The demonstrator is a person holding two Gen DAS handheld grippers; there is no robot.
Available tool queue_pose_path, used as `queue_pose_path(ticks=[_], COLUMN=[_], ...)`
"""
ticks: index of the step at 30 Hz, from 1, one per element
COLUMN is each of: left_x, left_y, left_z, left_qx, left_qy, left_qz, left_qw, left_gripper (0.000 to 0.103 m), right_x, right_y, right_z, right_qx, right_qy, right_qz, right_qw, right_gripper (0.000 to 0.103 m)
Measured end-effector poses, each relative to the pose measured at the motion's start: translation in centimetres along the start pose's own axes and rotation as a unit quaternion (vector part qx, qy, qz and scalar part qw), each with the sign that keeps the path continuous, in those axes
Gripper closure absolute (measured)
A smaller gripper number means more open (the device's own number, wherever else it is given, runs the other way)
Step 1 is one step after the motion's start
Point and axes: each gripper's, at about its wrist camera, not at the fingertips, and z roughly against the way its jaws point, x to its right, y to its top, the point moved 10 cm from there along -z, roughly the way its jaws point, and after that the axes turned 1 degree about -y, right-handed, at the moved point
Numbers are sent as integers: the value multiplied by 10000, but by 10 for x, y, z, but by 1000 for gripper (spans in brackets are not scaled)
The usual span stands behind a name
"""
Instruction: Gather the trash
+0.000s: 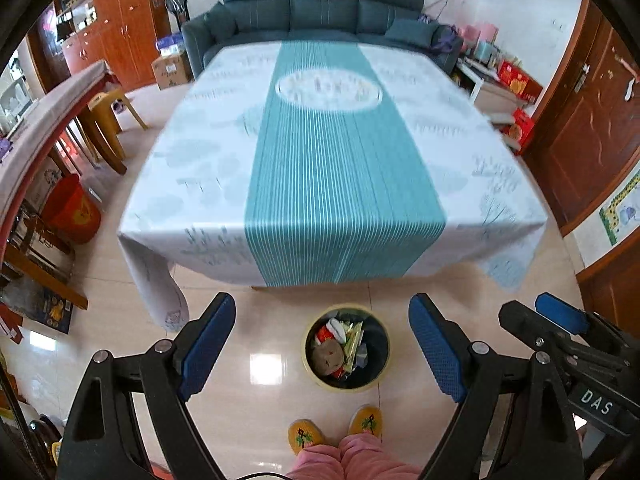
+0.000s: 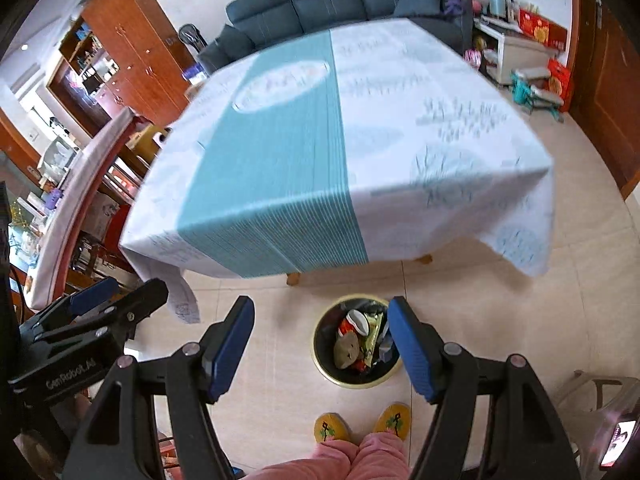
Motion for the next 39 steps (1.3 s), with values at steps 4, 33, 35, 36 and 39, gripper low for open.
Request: queue_pose_path(ticks=[4,33,35,36,39], left_x=[1,35,36,37,40], left_y=[17,72,73,73,73], left_z=[29,86,84,83,79], left_qx=[222,928,929,917,876], left_qy=[20,379,399,402,417], left_qz=[16,123,127,127,118], left_qw=[9998,9949,9948,9949,9952], left_gripper=[16,16,16,16,16], right_x=[-13,-18,-17,-17,-15], right_y=[18,86,86,87,87], right_z=[33,100,98,97,94], right_qx=[224,1132,1110,1098,1040], right_qy=[53,37,30,24,32], right_qz=[108,575,581,585,610], right_qw=[9997,9919,9921,9922,9927], right_gripper=[33,33,33,33,33])
